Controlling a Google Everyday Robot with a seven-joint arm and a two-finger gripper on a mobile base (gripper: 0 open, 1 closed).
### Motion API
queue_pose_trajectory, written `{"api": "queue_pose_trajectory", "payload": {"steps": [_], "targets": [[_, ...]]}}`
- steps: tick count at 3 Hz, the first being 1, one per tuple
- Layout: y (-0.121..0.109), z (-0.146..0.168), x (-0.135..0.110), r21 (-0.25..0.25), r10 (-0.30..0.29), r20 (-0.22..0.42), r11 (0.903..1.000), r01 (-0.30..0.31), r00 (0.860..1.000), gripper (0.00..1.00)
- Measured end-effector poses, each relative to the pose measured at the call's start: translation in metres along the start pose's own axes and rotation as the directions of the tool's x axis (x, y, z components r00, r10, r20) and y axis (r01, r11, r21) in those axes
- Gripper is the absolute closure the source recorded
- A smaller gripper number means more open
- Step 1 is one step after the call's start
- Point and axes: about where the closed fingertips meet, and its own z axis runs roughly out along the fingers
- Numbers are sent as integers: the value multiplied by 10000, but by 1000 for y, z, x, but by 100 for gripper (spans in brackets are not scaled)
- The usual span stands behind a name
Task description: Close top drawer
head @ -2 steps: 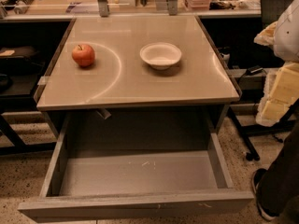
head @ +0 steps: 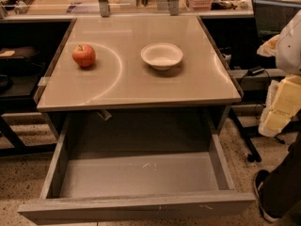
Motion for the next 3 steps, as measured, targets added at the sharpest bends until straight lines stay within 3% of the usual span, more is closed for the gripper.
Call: {"api": "queue_pose_trajectory", "payload": {"steps": [1,2,3], "targets": [[16,30,17,-606,199,-4,9980,-198,9998,13],[51,69,42,-1214,178,101,9925,-165,9998,36],[93,112,64,-1957,-121,270,9805,172,9996,60]]}}
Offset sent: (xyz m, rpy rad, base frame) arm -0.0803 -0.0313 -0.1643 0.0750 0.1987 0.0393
